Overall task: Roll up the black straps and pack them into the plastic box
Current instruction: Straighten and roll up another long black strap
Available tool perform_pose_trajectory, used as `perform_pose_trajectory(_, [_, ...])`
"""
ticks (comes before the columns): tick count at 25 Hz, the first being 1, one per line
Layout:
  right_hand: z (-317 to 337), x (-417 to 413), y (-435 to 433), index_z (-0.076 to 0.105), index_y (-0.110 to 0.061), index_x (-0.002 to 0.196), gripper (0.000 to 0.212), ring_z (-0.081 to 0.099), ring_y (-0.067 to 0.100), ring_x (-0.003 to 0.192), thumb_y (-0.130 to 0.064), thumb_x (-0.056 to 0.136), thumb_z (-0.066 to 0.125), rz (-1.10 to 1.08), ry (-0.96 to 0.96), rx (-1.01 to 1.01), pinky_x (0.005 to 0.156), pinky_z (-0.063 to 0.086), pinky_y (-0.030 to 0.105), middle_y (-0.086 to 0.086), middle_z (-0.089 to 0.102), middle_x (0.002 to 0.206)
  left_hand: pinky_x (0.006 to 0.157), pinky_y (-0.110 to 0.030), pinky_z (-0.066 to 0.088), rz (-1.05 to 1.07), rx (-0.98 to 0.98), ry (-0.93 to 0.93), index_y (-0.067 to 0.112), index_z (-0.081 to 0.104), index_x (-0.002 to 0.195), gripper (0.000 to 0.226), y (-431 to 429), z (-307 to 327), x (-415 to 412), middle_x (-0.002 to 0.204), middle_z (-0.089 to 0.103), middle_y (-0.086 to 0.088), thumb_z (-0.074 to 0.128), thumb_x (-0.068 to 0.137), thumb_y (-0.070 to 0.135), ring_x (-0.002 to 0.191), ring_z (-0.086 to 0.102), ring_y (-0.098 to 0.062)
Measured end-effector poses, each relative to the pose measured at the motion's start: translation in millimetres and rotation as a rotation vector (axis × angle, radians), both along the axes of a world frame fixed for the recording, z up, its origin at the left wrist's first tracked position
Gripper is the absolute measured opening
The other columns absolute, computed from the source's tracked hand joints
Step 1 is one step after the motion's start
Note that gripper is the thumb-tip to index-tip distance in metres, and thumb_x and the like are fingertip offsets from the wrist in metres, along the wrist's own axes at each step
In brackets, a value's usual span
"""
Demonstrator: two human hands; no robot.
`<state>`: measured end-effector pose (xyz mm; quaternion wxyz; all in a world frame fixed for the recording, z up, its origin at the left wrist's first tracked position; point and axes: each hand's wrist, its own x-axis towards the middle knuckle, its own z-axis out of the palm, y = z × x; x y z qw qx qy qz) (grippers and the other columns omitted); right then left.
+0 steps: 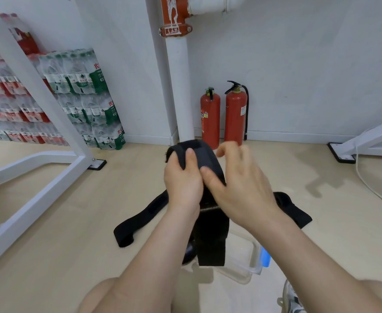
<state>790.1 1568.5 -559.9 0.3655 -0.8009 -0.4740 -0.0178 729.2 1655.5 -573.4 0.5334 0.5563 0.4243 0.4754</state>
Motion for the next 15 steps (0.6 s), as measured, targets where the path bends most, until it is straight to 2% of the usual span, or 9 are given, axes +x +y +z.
perform_pose_trajectory(2, [-9, 2, 3, 0.041, -0.031, 0.122, 0.034, 0.052, 0.019, 0.102, -0.045, 0.093, 0.052, 0.137, 0.209, -0.161, 0.087, 0.050, 0.040, -0.003, 0.043, 0.114, 0.090, -0.048, 0.056, -0.028, -0.151, -0.084, 0.022, 0.059, 0.100, 0.009, 4, 0, 1, 0.100, 0.068, -0.005, 0.050, 0.101, 0.020, 0.094, 0.067, -0.021])
perform_pose_trajectory(4, [-16, 7, 5, 0.036, -0.032, 0.134, 0.053, 0.051, 0.016, 0.114, -0.036, 0.087, 0.061, 0.283, 0.409, -0.251, 0.098, 0.048, 0.038, -0.003, 0.043, 0.127, 0.083, -0.045, 0.060, -0.106, -0.255, -0.157, 0.024, 0.054, 0.108, 0.015, 0, 0, 2, 0.106, 0.065, -0.008, 0.049, 0.101, 0.013, 0.098, 0.067, -0.024])
perform_pose_trajectory(5, [-20, 10, 6, 0.033, -0.034, 0.138, 0.062, 0.050, 0.011, 0.119, -0.033, 0.085, 0.063, 0.340, 0.470, -0.219, 0.101, 0.046, 0.036, -0.005, 0.045, 0.133, 0.076, -0.040, 0.061, -0.154, -0.275, -0.178, 0.022, 0.053, 0.112, 0.017, -3, 3, 2, 0.107, 0.065, -0.010, 0.049, 0.100, 0.010, 0.098, 0.068, -0.025])
perform_pose_trajectory(7, [-24, 12, 8, 0.034, -0.035, 0.141, 0.061, 0.052, 0.002, 0.121, -0.023, 0.089, 0.063, 0.384, 0.574, -0.090, 0.103, 0.045, 0.028, -0.011, 0.053, 0.133, 0.069, -0.033, 0.060, -0.261, -0.241, -0.145, 0.015, 0.056, 0.112, 0.014, -7, 9, -1, 0.100, 0.068, -0.011, 0.055, 0.098, 0.012, 0.090, 0.072, -0.023])
perform_pose_trajectory(9, [-26, 14, 10, 0.043, -0.032, 0.136, 0.046, 0.058, 0.006, 0.117, -0.010, 0.096, 0.053, 0.297, 0.655, 0.029, 0.101, 0.047, 0.029, -0.011, 0.061, 0.123, 0.073, -0.032, 0.059, -0.363, -0.091, -0.020, 0.015, 0.064, 0.100, 0.006, -5, 16, -7, 0.085, 0.073, -0.002, 0.062, 0.096, 0.020, 0.083, 0.073, -0.018])
perform_pose_trajectory(11, [-25, 16, 10, 0.051, -0.031, 0.122, 0.035, 0.061, 0.014, 0.115, -0.005, 0.099, 0.045, 0.205, 0.729, 0.029, 0.100, 0.049, 0.033, -0.008, 0.065, 0.116, 0.084, -0.024, 0.054, -0.378, 0.268, 0.174, 0.025, 0.068, 0.097, 0.006, 3, 21, -16, 0.089, 0.072, 0.013, 0.063, 0.095, 0.028, 0.093, 0.069, -0.008])
perform_pose_trajectory(13, [-21, 19, 8, 0.053, -0.032, 0.113, 0.032, 0.064, 0.015, 0.110, -0.004, 0.099, 0.047, 0.224, 0.836, -0.054, 0.098, 0.050, 0.034, -0.009, 0.068, 0.113, 0.100, -0.017, 0.042, -0.247, 0.638, 0.334, 0.028, 0.064, 0.122, 0.027, 19, 24, -23, 0.119, 0.064, 0.018, 0.060, 0.096, 0.031, 0.117, 0.056, -0.002])
perform_pose_trajectory(14, [-20, 22, 6, 0.056, -0.030, 0.113, 0.030, 0.068, 0.016, 0.105, -0.004, 0.099, 0.050, 0.253, 0.898, -0.070, 0.096, 0.053, 0.036, -0.005, 0.071, 0.111, 0.108, -0.018, 0.035, -0.214, 0.670, 0.340, 0.031, 0.052, 0.138, 0.042, 26, 24, -27, 0.137, 0.055, 0.015, 0.058, 0.097, 0.032, 0.130, 0.046, -0.002])
perform_pose_trajectory(15, [-19, 23, 6, 0.058, -0.027, 0.115, 0.027, 0.072, 0.020, 0.098, -0.005, 0.098, 0.054, 0.262, 0.959, -0.054, 0.092, 0.055, 0.038, 0.001, 0.074, 0.107, 0.113, -0.022, 0.029, -0.227, 0.575, 0.316, 0.035, 0.038, 0.148, 0.054, 31, 22, -31, 0.150, 0.044, 0.014, 0.055, 0.097, 0.035, 0.139, 0.036, -0.003])
